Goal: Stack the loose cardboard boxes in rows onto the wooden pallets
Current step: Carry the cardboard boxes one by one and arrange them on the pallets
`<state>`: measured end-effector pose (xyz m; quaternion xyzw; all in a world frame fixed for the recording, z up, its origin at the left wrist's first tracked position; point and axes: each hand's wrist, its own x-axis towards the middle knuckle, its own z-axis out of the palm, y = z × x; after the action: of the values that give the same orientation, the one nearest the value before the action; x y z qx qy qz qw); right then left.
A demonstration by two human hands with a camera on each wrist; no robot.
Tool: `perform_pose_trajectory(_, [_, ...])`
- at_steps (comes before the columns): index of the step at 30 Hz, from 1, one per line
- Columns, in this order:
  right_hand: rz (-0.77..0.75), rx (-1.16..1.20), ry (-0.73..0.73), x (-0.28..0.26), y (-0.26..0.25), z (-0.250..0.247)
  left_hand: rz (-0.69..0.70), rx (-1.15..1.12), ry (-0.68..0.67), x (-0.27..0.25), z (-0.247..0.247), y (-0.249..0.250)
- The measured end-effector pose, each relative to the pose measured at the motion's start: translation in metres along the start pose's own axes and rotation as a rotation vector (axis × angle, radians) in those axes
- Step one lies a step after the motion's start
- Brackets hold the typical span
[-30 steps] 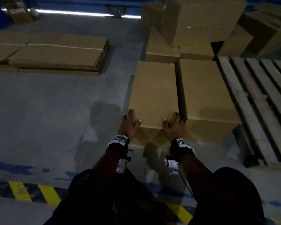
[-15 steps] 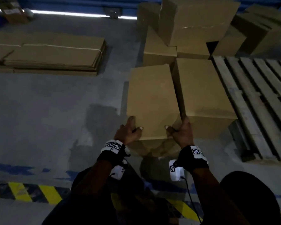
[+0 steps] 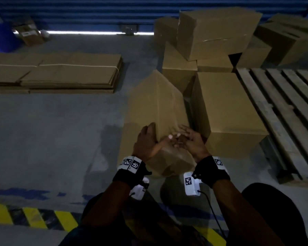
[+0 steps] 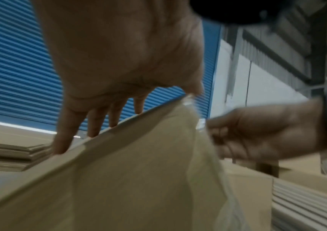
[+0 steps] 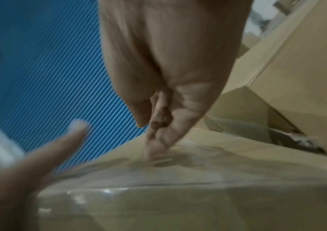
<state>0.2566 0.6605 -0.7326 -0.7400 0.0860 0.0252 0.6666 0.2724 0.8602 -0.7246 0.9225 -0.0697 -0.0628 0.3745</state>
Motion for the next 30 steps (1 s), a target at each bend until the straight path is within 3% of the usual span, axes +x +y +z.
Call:
perform_pose_trajectory(3, [-0.043,-0.318,0.198,0.008,0.011,-0.003,0.014,-0.019,0.017,-0.006,-0.015,-0.017])
perform_pose_trajectory(6, [0.124,-0.579,0.272,0.001,0.021,-0.001,-0.055,-0.153,0.037,-0.015,-0.038,-0.045])
perform_pose_trajectory(9, [0.251,-0.394,0.054,-0.004,0.032,0.022,-0.13,-0.213,0.024,-0.023,-0.062,-0.071])
perform_pose_trajectory(13, [0.123,-0.64,-0.108,0.0,0.031,0.038,-0.26,-0.197,-0.015,-0.038,-0.081,-0.089])
perform_pose_trajectory(18, [0.448,-0.849,-0.392,0.004,0.031,0.01,-0.451,-0.18,-0.299,-0.069,-0.069,-0.12])
perform_pose_trajectory(20, [0.494,-0.855,-0.446,0.006,0.031,0.006,-0.46,-0.135,-0.352,-0.073,-0.07,-0.12])
perform_pose_trajectory(25, [0.334,-0.838,-0.286,0.034,0.002,0.028,-0.432,-0.057,-0.118,-0.02,-0.088,-0.126])
perform_pose_trajectory(30, [0.132,-0.754,-0.229,0.066,-0.01,0.052,-0.373,-0.131,-0.008,0.015,-0.073,-0.118])
